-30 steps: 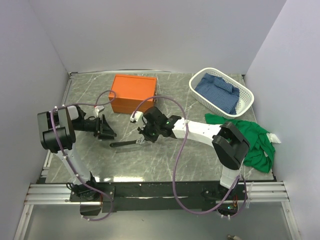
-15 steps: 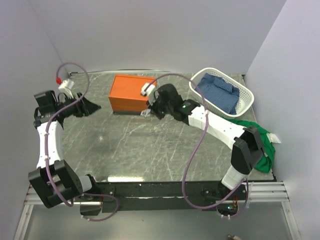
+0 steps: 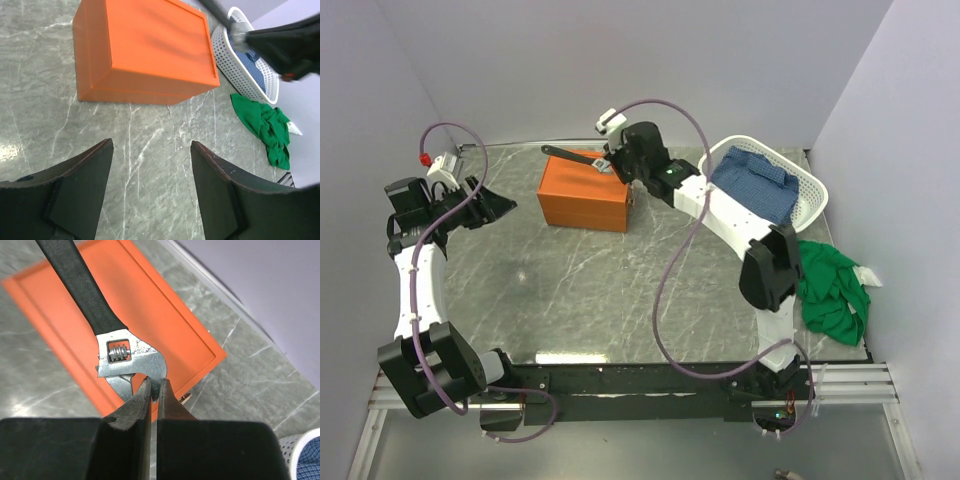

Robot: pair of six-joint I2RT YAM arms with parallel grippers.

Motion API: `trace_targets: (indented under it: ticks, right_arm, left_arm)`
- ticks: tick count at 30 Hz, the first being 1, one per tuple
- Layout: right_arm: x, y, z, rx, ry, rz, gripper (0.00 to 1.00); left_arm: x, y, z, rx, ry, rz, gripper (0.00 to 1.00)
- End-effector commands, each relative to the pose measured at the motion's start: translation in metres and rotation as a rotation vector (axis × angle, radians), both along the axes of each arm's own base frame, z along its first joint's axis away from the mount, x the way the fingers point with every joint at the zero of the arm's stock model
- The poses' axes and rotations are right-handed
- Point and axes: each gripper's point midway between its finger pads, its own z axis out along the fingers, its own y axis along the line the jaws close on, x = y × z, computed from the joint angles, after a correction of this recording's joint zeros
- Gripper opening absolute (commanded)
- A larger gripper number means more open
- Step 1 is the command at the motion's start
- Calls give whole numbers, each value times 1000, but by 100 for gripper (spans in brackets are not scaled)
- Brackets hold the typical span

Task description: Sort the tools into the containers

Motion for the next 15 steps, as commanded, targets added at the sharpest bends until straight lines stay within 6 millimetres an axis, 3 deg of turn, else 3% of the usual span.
trace_targets:
  ticks: [1, 8, 11, 12, 15]
  right_arm:
    - [30, 1, 12, 7, -88, -63, 0]
    - [39, 0, -14, -13, -57, -103, 0]
    - [37, 2, -8, 1, -61, -103, 23]
    - [37, 1, -3, 6, -72, -114, 38]
    - [32, -11, 19, 22, -104, -162, 54]
  left_arm:
    - [1, 1, 27, 39, -58, 13, 69]
    - [4, 3, 26, 9, -44, 31, 70]
    - [7, 1, 27, -7, -53, 29, 70]
    - [8, 0, 29, 1, -64, 29, 70]
    - [10, -3, 29, 4, -76, 29, 70]
